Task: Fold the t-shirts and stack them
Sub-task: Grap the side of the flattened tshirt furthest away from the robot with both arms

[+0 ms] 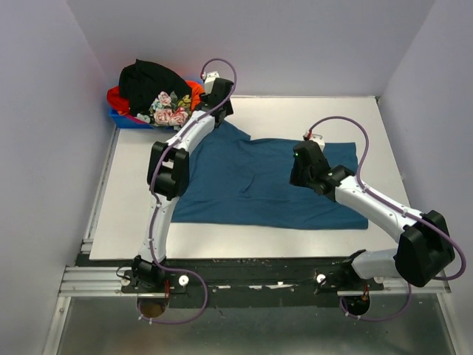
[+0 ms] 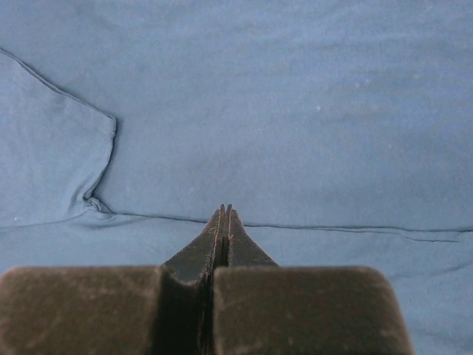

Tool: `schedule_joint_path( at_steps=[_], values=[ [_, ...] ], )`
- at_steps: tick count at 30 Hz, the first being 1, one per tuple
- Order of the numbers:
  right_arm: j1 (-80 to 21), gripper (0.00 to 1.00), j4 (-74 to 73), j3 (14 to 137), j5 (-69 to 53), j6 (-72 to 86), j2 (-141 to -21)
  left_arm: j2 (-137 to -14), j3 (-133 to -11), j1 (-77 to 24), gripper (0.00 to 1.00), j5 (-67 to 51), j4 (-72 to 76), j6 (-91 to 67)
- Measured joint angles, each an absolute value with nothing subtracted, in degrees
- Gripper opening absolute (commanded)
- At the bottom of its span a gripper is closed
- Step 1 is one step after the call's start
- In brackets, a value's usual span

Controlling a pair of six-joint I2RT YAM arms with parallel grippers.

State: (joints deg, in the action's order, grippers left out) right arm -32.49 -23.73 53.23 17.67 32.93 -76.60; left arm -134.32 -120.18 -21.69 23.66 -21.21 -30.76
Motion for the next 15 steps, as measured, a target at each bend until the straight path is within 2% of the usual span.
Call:
schedule_joint_path(
  at_steps=[15],
  values=[
    [-32.14,0.01,-21.71,52.21,16.19,32.91,-76.60,-150.12,-135.33,-18.59,0.59,21.56,-25.19,-35.48]
  ],
)
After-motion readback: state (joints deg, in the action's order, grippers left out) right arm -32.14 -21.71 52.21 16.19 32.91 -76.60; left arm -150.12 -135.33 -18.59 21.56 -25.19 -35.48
